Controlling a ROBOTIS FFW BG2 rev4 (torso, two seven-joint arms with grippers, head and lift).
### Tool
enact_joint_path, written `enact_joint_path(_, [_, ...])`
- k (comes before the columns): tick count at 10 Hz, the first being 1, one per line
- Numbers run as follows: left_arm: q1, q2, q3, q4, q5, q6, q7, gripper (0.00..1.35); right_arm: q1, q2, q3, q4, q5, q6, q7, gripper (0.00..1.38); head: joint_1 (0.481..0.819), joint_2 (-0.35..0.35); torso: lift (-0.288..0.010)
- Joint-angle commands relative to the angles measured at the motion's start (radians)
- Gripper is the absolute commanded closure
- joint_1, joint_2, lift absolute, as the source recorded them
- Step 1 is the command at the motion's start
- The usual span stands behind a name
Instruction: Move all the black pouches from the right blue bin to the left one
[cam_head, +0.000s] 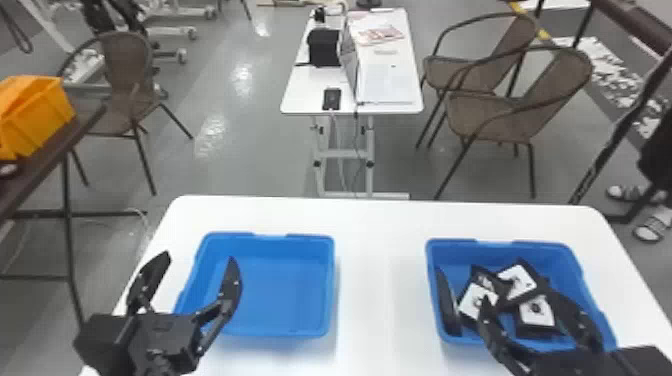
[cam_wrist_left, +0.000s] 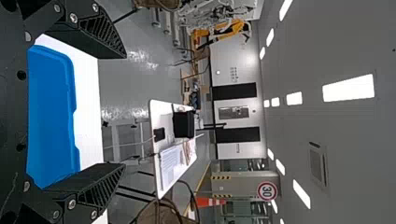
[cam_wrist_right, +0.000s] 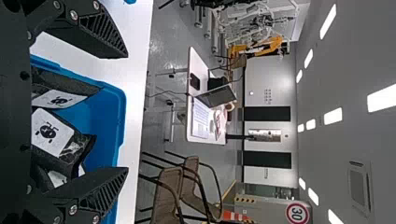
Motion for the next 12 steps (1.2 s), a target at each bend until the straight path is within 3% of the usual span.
enact_joint_path(1, [0.0, 0.0, -0.001, 0.0, 0.0, 0.0, 0.0, 0.21, 0.0, 0.002, 0.0, 0.003, -0.007, -0.001, 0.0, 0.16, 0.695, 0.063, 0.01])
enact_joint_path(9, [0.002, 0.0, -0.001, 0.0, 0.002, 0.0, 0.0, 0.21, -0.002, 0.002, 0.002, 0.001, -0.013, 0.021, -0.003, 0.16, 0.695, 0.064, 0.01])
enact_joint_path(12, [0.002, 0.0, -0.001, 0.0, 0.005, 0.005, 0.0, 0.21, -0.077, 0.002, -0.04, 0.043, -0.065, 0.114, -0.011, 0.16, 0.695, 0.055, 0.01])
